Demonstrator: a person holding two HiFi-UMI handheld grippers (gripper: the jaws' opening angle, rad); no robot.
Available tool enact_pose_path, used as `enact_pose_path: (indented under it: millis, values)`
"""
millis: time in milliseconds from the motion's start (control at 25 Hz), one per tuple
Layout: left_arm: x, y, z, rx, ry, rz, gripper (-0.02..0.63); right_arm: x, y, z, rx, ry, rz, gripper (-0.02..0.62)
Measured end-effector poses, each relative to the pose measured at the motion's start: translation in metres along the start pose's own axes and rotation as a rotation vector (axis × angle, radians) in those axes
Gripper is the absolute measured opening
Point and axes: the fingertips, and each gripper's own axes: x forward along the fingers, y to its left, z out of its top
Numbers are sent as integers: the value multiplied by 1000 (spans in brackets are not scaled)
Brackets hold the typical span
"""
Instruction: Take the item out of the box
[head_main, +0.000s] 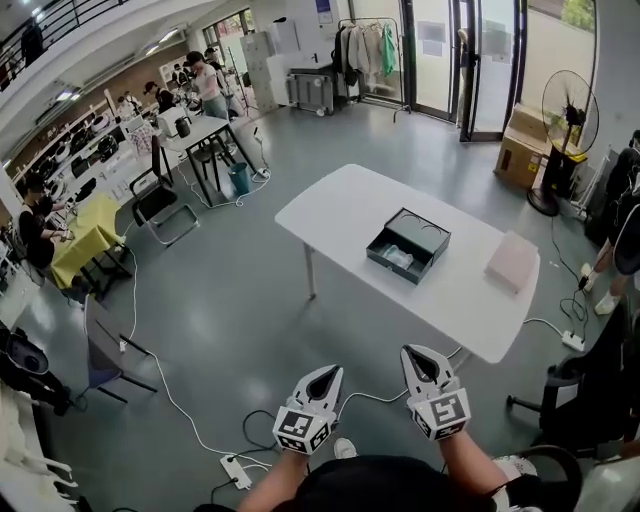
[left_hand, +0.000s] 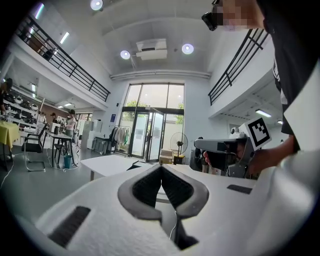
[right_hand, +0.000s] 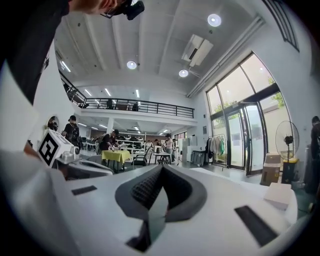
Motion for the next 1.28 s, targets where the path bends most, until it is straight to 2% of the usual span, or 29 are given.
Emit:
enact_pose_path:
  millis: [240, 560, 840, 1280]
  values:
    - [6, 35, 7, 6, -11, -59, 9, 28, 10, 4, -7, -7, -47, 6]
    - [42, 66, 12, 8, -12, -97, 9, 63, -10, -11, 7, 24, -86, 6]
    - [98, 93, 14, 11, 11, -99, 9, 109, -51, -11, -4, 4, -88, 6]
    - [222, 119, 22, 37, 42, -143, 9, 175, -155, -26, 12, 37, -102, 6]
